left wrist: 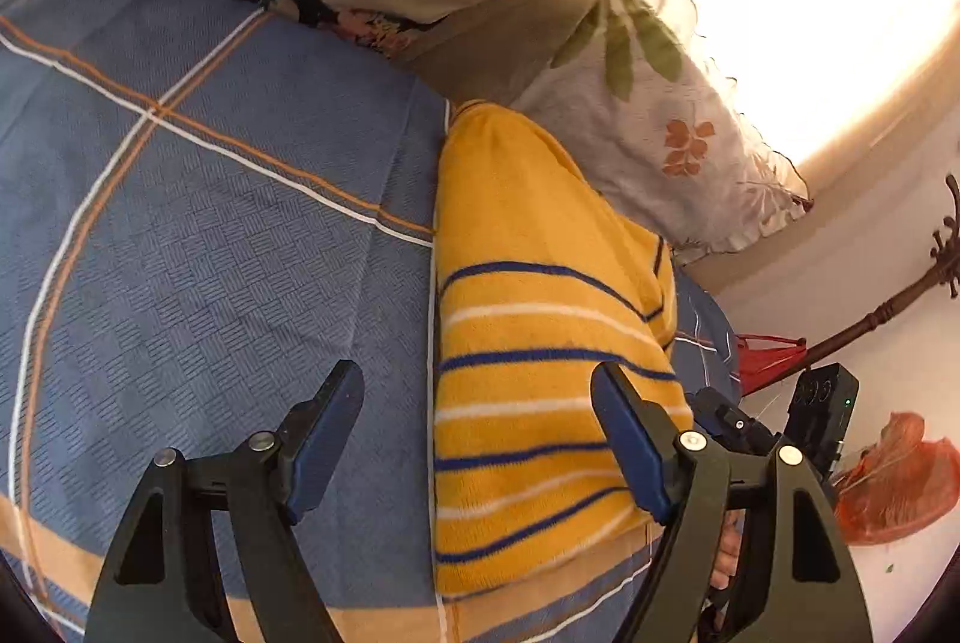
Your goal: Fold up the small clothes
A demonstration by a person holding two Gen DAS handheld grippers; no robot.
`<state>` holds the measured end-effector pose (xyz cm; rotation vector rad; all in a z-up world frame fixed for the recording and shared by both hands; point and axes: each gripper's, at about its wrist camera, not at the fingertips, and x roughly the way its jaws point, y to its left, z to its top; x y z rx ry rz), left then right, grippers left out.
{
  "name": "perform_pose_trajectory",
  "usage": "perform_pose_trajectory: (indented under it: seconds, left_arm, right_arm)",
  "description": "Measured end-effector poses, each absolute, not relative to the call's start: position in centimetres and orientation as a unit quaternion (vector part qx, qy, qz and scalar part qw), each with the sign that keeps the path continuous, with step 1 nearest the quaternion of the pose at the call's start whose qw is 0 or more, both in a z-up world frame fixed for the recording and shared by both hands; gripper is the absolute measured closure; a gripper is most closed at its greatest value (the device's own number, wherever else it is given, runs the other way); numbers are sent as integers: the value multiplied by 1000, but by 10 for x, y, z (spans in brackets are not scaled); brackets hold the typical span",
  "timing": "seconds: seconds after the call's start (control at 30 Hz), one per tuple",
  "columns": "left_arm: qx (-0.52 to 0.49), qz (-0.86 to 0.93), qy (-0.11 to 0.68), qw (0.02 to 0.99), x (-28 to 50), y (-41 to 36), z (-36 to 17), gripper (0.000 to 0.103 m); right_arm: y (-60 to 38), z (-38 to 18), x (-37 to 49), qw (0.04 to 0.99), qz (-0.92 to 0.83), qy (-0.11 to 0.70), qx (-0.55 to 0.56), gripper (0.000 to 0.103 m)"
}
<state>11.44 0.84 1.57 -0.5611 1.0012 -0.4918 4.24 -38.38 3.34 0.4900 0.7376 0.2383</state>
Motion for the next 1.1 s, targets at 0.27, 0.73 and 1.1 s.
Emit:
perform_pose_trajectory:
  seconds: [0.27, 0.73, 1.1]
  left_arm:
    - [-252, -302, 502, 770, 132, -43, 13, 34]
    - [-147, -228, 529, 804, 92, -36, 10, 35]
    - [-126, -174, 409, 887, -4, -5, 62, 34]
  right_arm:
    - [-363, 18, 108, 864, 163, 378, 289, 63]
    - [-355, 30, 83, 905, 80, 362, 208, 45]
    - [-295, 70, 41, 916, 182, 303, 188, 43]
